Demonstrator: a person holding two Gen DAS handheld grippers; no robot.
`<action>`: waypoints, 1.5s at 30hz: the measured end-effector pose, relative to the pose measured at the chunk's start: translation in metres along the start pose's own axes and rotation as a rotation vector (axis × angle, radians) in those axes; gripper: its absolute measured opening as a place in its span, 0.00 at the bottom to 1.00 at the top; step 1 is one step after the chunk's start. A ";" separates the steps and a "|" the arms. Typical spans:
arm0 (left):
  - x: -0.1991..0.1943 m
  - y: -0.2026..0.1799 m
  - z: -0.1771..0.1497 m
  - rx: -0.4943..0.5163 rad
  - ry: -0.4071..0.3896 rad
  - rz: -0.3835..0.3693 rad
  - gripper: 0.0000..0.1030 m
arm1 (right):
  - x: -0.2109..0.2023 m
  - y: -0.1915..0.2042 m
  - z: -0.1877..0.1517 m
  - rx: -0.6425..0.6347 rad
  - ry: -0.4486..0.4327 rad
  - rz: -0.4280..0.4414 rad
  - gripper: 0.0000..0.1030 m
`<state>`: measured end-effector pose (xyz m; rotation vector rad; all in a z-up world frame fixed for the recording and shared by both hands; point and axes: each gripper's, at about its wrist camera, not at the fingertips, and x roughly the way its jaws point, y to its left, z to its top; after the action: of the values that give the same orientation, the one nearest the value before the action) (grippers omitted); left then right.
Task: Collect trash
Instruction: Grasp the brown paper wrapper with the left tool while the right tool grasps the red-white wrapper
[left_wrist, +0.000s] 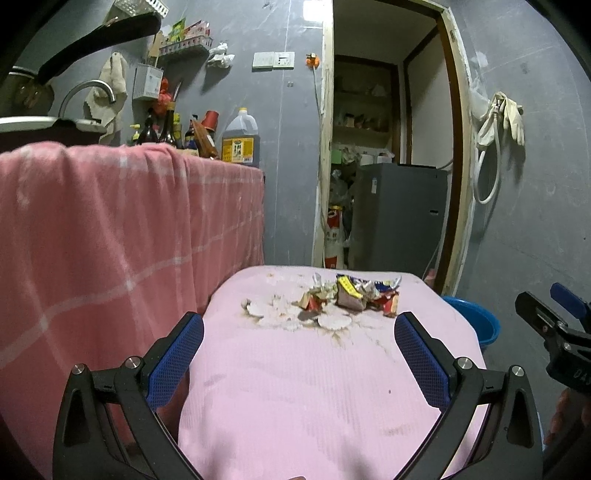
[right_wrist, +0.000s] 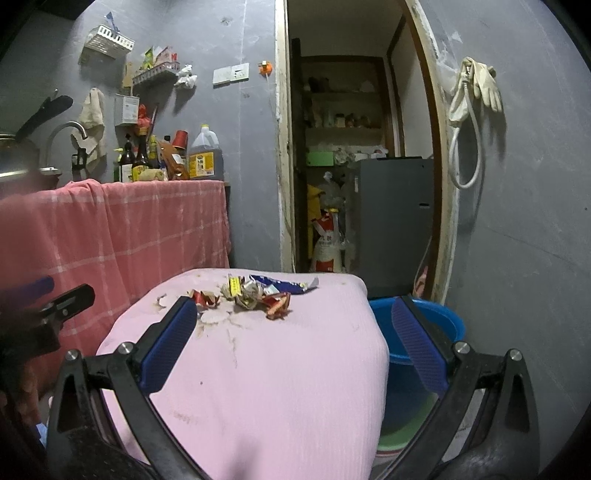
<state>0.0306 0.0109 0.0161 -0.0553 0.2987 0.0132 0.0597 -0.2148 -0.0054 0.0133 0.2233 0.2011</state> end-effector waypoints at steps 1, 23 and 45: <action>0.002 0.000 0.003 0.002 -0.005 0.001 0.98 | 0.003 0.000 0.002 0.004 0.001 0.005 1.00; 0.089 0.014 0.036 -0.036 -0.020 0.000 0.98 | 0.081 -0.010 0.030 -0.001 -0.032 0.018 1.00; 0.220 0.015 0.010 0.029 0.331 -0.085 0.98 | 0.208 -0.018 0.000 -0.021 0.293 0.100 0.94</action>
<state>0.2434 0.0280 -0.0401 -0.0408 0.6274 -0.0855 0.2620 -0.1905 -0.0518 -0.0259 0.5130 0.3053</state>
